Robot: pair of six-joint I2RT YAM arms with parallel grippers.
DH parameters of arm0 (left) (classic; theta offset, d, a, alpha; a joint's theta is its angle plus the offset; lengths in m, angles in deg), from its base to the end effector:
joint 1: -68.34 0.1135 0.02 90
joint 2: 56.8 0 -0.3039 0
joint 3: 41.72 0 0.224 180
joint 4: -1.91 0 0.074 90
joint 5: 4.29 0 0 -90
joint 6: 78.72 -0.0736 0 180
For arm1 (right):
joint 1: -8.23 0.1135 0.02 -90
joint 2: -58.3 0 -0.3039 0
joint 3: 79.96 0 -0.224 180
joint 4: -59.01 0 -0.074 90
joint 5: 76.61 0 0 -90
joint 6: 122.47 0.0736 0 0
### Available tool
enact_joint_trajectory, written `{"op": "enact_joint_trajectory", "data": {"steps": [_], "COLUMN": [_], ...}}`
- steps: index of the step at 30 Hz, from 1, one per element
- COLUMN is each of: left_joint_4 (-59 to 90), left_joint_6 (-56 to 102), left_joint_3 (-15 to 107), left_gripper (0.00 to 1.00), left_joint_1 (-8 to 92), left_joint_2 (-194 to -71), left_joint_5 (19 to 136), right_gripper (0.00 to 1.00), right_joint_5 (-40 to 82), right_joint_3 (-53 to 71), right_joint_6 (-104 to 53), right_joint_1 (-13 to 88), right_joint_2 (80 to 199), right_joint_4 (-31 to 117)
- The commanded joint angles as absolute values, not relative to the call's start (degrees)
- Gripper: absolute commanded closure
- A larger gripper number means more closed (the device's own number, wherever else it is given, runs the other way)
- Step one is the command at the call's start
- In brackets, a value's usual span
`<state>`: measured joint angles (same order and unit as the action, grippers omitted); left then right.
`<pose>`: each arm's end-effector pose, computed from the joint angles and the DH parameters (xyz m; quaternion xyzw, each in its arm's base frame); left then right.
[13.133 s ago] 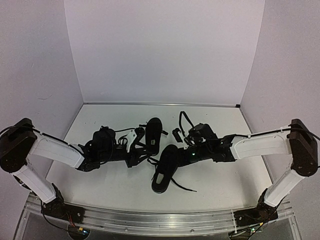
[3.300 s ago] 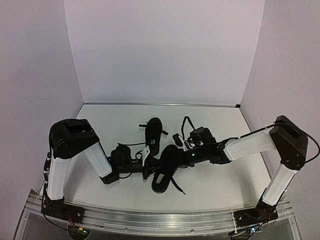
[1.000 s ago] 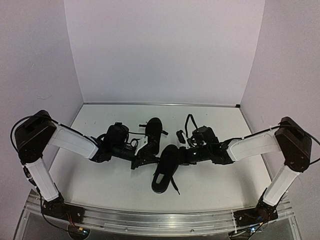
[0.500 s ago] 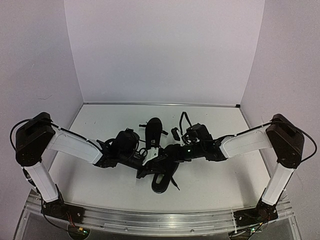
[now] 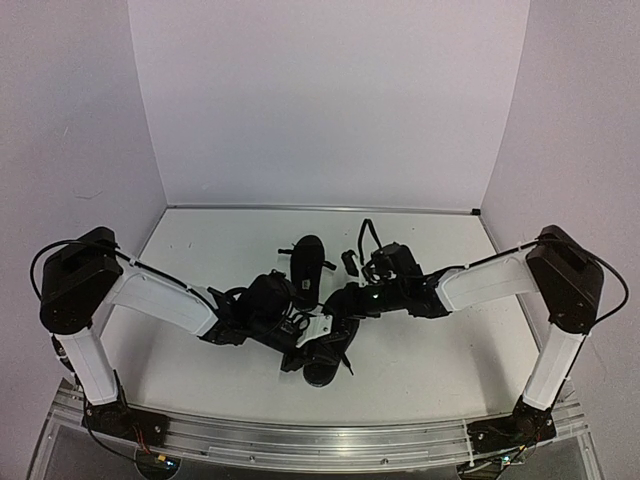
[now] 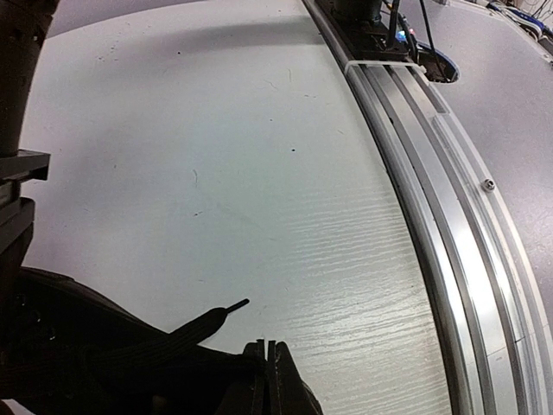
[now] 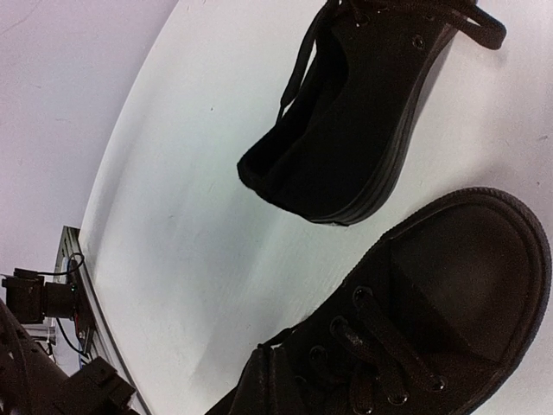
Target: Tie the shoes
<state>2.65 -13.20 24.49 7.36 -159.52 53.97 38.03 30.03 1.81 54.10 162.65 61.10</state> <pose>0.1484 -0.3473 0.1940 0.6740 0.5506 -0.3665 0.3291 0.2561 0.3081 0.2064 -0.1889 0.8407 0.4467 0.2407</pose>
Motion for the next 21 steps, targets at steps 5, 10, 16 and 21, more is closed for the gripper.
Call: {"op": "enact_joint_trajectory", "data": {"steps": [5,10,16,21], "left_joint_4": [1.5,-0.9,4.4,9.7], "left_joint_6": [-13.0,-10.3,-9.4,-7.1], "left_joint_3": [28.0,26.5,24.5,20.9], "left_gripper": [0.97,0.69,0.49,0.39], "left_joint_1": [5.7,5.8,5.9,7.5], "left_joint_2": [-162.8,-161.0,-150.1,-140.3], "left_joint_5": [55.3,56.4,60.9,65.0], "right_gripper": [1.0,1.0,0.79,0.57], "right_joint_5": [39.5,42.9,44.0,43.7], "right_joint_3": [26.7,26.9,28.2,28.4], "right_joint_6": [0.8,0.6,0.9,0.8], "right_joint_1": [53.7,53.7,53.7,53.4], "right_joint_2": [165.0,164.9,161.2,157.3], "right_joint_4": [63.5,63.7,63.3,61.0]}}
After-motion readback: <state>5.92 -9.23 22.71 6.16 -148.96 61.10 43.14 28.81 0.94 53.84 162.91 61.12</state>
